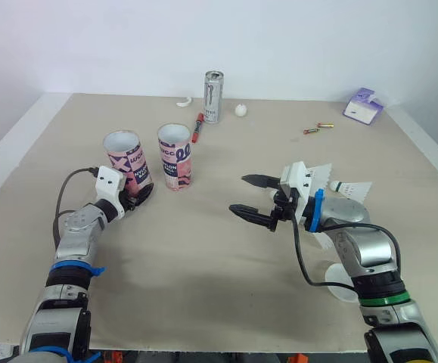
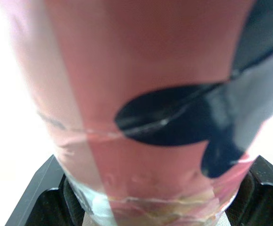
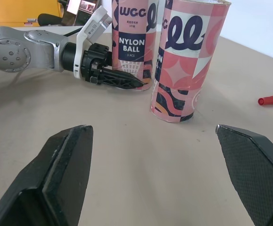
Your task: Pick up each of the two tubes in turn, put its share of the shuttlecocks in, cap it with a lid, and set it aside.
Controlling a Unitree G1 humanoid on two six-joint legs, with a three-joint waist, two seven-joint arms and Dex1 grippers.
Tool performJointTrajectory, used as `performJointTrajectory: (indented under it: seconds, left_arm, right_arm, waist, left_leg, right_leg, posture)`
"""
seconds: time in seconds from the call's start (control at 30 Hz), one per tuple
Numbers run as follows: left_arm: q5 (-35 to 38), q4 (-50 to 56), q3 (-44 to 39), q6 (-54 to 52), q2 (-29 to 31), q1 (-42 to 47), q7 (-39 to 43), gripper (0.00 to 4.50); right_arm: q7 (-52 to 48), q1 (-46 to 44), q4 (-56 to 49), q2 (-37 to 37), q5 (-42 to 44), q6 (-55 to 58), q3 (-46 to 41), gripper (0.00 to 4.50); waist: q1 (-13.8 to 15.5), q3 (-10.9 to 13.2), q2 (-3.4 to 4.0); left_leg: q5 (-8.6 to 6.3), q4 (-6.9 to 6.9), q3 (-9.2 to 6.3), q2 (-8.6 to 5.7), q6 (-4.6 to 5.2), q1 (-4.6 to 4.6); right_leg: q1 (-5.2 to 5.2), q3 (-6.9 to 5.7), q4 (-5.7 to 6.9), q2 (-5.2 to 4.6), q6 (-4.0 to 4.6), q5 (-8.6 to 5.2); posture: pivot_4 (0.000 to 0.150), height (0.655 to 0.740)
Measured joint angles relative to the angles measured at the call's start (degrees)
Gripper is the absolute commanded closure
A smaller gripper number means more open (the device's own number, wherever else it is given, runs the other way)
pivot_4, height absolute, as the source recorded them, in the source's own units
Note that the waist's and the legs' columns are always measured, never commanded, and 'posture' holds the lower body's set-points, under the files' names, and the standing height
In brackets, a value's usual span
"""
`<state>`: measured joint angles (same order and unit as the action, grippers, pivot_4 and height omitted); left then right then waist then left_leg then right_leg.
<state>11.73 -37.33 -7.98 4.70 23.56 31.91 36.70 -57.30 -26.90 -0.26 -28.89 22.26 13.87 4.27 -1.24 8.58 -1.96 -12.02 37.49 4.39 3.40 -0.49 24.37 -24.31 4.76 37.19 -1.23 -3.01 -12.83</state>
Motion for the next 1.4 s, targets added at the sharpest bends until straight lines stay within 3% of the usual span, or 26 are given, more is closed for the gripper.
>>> performJointTrajectory:
  seconds: [0.3,0.63,0.9,1.17,1.4]
  left_arm:
    - [0.18,2.79,-0.3,0.51,1.99,-2.66,4.01,1.49]
    - [1.78,16.87,1.78,-2.19,10.38,-9.19,17.73,1.49]
    - [0.79,29.95,12.27,-6.58,16.73,-11.29,30.53,1.49]
    - [-2.54,40.24,23.63,-18.87,19.38,-2.45,38.04,1.49]
    - [-6.97,40.73,30.37,-24.25,20.37,5.36,42.25,1.49]
  right_arm:
    - [-0.15,1.72,-2.44,-0.51,1.22,1.22,-0.51,0.0]
    - [-1.6,6.78,-10.58,-2.86,5.11,3.07,-2.41,0.0]
    - [-3.46,12.4,-18.33,-7.11,7.57,3.99,-3.09,0.0]
    - [-1.44,19.93,-25.19,-9.67,10.25,5.67,-7.41,0.0]
    - [1.76,25.09,-27.88,-9.67,11.22,6.2,-9.95,0.0]
  waist:
    - [-0.01,0.0,0.0]
    - [0.02,0.01,0.01]
    - [0.04,0.02,0.01]
    - [0.07,0.03,-0.01]
    - [0.03,0.03,-0.01]
  left_leg:
    - [-0.01,-0.04,0.0,0.01,-0.01,0.02]
    - [-0.01,-0.03,-0.01,0.01,-0.02,0.07]
    - [-0.02,-0.02,-0.01,0.0,-0.03,0.08]
    - [-0.02,0.04,-0.06,-0.02,-0.03,0.09]
    - [-0.02,0.04,-0.1,-0.02,-0.02,0.09]
  right_leg:
    - [-0.03,0.0,0.0,0.0,0.0,-0.04]
    - [-0.07,-0.03,0.0,-0.05,0.11,-0.13]
    - [-0.07,-0.02,0.0,-0.07,0.25,-0.28]
    - [-0.05,-0.02,0.0,-0.03,-0.1,-0.47]
    - [-0.05,0.0,0.01,0.02,-0.1,-0.49]
  posture:
    - [0.15,0.74]
    - [0.15,0.74]
    - [0.15,0.74]
    - [0.15,0.74]
    - [0.15,0.74]
